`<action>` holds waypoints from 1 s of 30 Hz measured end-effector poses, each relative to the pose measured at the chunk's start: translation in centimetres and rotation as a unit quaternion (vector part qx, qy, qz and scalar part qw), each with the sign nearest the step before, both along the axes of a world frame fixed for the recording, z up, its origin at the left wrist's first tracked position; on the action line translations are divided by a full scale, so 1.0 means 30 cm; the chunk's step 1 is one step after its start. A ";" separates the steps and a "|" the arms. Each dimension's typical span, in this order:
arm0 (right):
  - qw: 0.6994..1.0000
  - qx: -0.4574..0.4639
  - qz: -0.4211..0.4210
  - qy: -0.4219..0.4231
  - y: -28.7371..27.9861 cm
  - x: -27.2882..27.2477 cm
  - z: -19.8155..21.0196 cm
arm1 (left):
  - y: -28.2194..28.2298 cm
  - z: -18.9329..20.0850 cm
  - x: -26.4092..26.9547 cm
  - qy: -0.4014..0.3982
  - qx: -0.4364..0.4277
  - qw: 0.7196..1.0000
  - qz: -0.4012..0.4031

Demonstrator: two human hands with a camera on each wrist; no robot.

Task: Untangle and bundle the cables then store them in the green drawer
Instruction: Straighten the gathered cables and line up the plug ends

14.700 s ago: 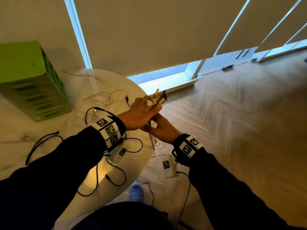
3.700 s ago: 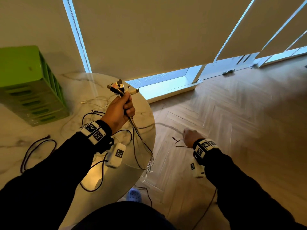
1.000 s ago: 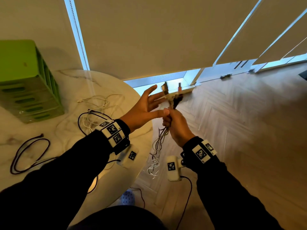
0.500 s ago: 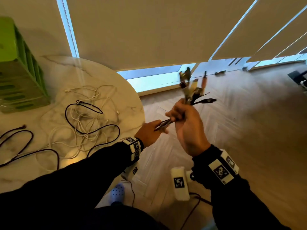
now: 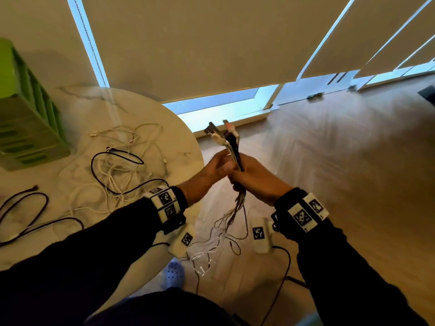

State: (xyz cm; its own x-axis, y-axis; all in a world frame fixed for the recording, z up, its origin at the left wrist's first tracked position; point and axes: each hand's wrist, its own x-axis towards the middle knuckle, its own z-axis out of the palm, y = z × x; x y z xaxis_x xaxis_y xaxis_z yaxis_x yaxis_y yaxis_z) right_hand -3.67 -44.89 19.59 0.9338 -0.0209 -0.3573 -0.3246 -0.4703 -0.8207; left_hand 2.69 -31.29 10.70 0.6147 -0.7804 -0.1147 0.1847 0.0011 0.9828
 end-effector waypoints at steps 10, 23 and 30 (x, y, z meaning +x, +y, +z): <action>0.984 0.119 0.105 0.076 0.137 0.027 -0.218 | 0.127 0.104 0.030 -0.067 0.050 0.992 0.099; 0.940 -0.257 0.213 0.072 0.280 0.275 -0.451 | 0.549 0.199 0.158 0.142 -0.128 0.927 0.322; 0.882 -0.300 0.362 0.043 0.537 0.168 -0.548 | 0.598 0.140 0.180 0.092 -0.106 0.881 0.452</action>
